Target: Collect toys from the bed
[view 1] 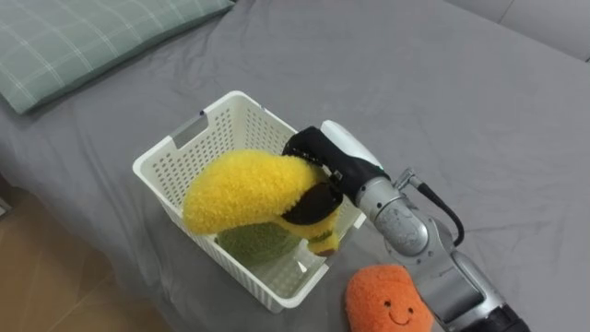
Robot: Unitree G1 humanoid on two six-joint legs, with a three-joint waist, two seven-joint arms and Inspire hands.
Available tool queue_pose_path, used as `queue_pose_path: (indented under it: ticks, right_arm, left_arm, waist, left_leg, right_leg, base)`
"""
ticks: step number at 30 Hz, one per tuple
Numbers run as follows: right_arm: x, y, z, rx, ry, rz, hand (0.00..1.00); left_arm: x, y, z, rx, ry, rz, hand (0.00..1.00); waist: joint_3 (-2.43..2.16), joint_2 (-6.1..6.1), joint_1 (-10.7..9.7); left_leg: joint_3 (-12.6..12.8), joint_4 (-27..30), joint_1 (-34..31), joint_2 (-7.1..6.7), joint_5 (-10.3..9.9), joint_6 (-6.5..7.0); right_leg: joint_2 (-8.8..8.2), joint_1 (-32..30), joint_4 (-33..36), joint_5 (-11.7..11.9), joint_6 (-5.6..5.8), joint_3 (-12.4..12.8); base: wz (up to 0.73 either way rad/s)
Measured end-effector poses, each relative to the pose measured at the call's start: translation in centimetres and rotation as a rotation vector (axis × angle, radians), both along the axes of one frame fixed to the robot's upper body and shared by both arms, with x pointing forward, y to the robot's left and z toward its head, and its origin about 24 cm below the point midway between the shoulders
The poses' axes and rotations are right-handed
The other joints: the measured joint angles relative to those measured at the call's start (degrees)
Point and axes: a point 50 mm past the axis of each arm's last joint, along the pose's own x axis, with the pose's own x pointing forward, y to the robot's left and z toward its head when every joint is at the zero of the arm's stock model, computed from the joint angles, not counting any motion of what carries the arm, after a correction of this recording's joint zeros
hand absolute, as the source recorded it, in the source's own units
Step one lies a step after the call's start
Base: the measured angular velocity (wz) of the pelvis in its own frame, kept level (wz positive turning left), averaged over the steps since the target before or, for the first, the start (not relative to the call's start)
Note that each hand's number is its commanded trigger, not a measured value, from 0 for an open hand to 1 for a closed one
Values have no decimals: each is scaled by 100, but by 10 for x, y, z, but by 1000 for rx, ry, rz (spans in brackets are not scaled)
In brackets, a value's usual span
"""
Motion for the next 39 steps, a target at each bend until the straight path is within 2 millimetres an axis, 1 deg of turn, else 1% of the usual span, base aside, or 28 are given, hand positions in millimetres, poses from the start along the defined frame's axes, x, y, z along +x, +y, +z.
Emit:
queue_pose_path:
  ticks: [13, 17, 19, 21, 24, 25, 26, 27, 28, 30, 31, 34, 36, 37, 38, 39]
  right_arm:
    - [0, 0, 1, 6, -8, -8, 0]
    - [0, 0, 1, 9, -15, -15, 0]
    - [0, 0, 1, 9, -15, -15, 0]
    - [1, -1, 1, 22, -7, -18, 0]
    - [1, -2, 1, 47, 4, -22, 0]
    - [1, -2, 1, 54, 7, -24, 0]
    - [1, -3, 0, 65, 14, -27, 0]
    - [1, -5, -1, 73, 20, -36, 0]
    - [2, -7, -1, 79, 23, -46, 0]
    - [5, -20, -4, 110, 37, -112, 0]
    - [5, -24, -5, 116, 38, -128, 0]
    - [1, -38, -8, 177, 51, -200, 0]
    - [-6, -49, -16, 212, 76, -255, 0]
    - [-7, -52, -18, 218, 82, -272, 0]
    - [-11, -58, -23, 230, 93, -304, 0]
    - [-15, -65, -27, 233, 101, -337, 0]
  left_arm:
    - [2, 0, 0, -4, -3, -2, 0]
    - [2, 0, 0, -5, -2, -2, 0]
    - [0, 0, 0, -6, 1, 0, 0]
    - [2, 0, 0, -6, -2, -2, 0]
    - [1, -1, -1, -7, 3, -1, 0]
    - [0, -1, -1, -7, 4, 0, 0]
    - [-2, -1, -1, -9, 8, 2, 0]
    - [-2, -1, -1, -9, 9, 3, 0]
    - [-4, -1, -1, -9, 12, 6, 0]
    - [-10, -3, -2, -14, 25, 11, 0]
    - [-11, -3, -3, -15, 28, 13, 0]
    - [-14, -6, -4, -19, 32, 18, 0]
    - [-16, -10, -5, -24, 35, 24, 0]
    - [-17, -11, -5, -24, 35, 25, 0]
    - [-21, -11, -6, -23, 42, 30, 0]
    - [-22, -11, -6, -22, 42, 34, 0]
  waist:
    - [-7, 8, -65]
    - [-26, 35, -121]
    - [-38, 57, -153]
    - [-37, 99, -174]
    - [-48, 110, -184]
    - [-48, 111, -191]
    - [-42, 124, -241]
    - [-37, 139, -330]
    - [-33, 150, -350]
    - [-30, 157, -409]
    - [-31, 157, -429]
    - [-39, 162, -557]
    - [-67, 207, -673]
    - [-72, 220, -716]
    - [-84, 241, -802]
    - [-100, 262, -825]
  left_leg:
    - [-3, 39, -15, -2, 0, -1]
    - [3, 46, -7, -2, 0, -1]
    - [6, 47, 9, -2, 0, -1]
    - [10, 47, 38, -2, 0, -1]
    - [24, 47, 55, 1, 0, -1]
    - [25, 48, 67, 1, 0, -1]
    - [37, 47, 112, 1, 0, -1]
    - [38, 48, 148, 1, -2, 2]
    - [39, 50, 165, 1, -5, 7]
    - [63, 48, 186, -2, -14, 17]
    - [69, 48, 188, -2, -15, 18]
    - [133, 51, 187, 10, -23, 25]
    - [194, 54, 201, 13, -28, 31]
    - [204, 54, 215, 13, -28, 33]
    - [232, 52, 230, 15, -28, 34]
    - [310, 46, 249, 28, -31, 37]
  right_leg:
    - [4, 2, 0, 0, 0, 43]
    - [11, 6, 1, 0, 0, 148]
    - [10, 21, 1, 0, 0, 151]
    - [10, 48, 1, 0, 0, 160]
    - [10, 60, 0, -1, 1, 168]
    - [10, 71, 0, -1, 1, 162]
    - [9, 113, 0, -1, 1, 166]
    - [7, 160, -1, -1, 2, 164]
    - [6, 176, -2, -1, 2, 172]
    - [1, 188, 0, -1, 4, 205]
    - [0, 188, 0, -1, 5, 215]
    - [-1, 172, 2, -3, 9, 265]
    - [-3, 181, 8, -4, 15, 327]
    - [-2, 183, 8, -3, 16, 350]
    - [3, 193, 8, -2, 20, 407]
    - [8, 186, 6, -4, 23, 484]
  base:
    - [0]
    - [0]
    - [0]
    - [0]
    - [0]
    - [0]
    - [0]
    - [4]
    - [0]
    - [-6]
    - [-6]
    - [-9]
    - [-15]
    - [-15]
    - [-22]
    - [-24]
